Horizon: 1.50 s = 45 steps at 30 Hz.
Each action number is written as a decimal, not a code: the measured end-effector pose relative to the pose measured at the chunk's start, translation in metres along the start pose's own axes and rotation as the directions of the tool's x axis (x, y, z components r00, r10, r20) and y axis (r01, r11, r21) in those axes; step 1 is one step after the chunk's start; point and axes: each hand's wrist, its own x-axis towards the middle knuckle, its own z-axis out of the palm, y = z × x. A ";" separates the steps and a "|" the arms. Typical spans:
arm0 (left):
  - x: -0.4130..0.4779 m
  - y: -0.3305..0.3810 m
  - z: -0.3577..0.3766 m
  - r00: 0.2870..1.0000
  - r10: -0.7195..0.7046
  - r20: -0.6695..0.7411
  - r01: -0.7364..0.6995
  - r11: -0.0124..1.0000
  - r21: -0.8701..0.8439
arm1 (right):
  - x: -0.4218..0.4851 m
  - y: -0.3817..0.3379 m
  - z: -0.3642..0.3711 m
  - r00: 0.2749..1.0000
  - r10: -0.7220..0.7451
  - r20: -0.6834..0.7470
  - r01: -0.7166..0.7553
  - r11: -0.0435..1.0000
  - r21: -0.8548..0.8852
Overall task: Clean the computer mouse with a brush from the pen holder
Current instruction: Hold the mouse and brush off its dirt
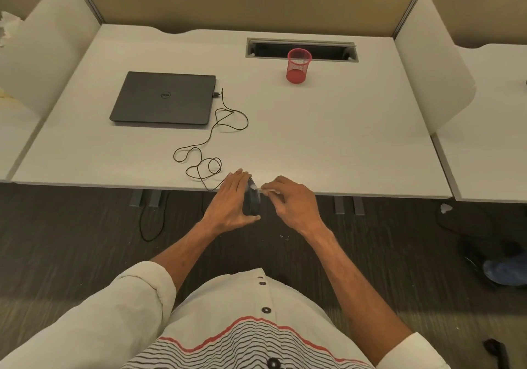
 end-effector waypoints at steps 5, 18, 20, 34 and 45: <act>0.004 -0.004 -0.002 1.000 -0.002 0.007 0.002 1.000 0.003 | -0.002 -0.001 -0.003 0.987 0.047 0.152 -0.045 0.999 -0.016; 0.011 -0.005 -0.006 1.000 -0.028 0.006 0.028 0.999 -0.041 | -0.002 0.008 0.004 0.994 0.094 0.054 -0.100 0.986 0.132; 0.011 -0.005 -0.006 0.999 -0.041 0.006 0.041 0.998 -0.046 | -0.004 0.011 0.004 0.992 0.096 0.087 -0.103 0.992 0.072; 0.011 -0.004 -0.004 0.998 -0.069 0.015 0.070 0.996 -0.050 | 0.000 0.016 -0.003 0.991 0.127 0.032 -0.122 0.985 -0.118; 0.008 -0.004 -0.006 0.997 -0.070 -0.019 0.066 0.984 -0.165 | 0.003 0.013 -0.001 0.954 0.295 0.058 -0.297 0.896 0.330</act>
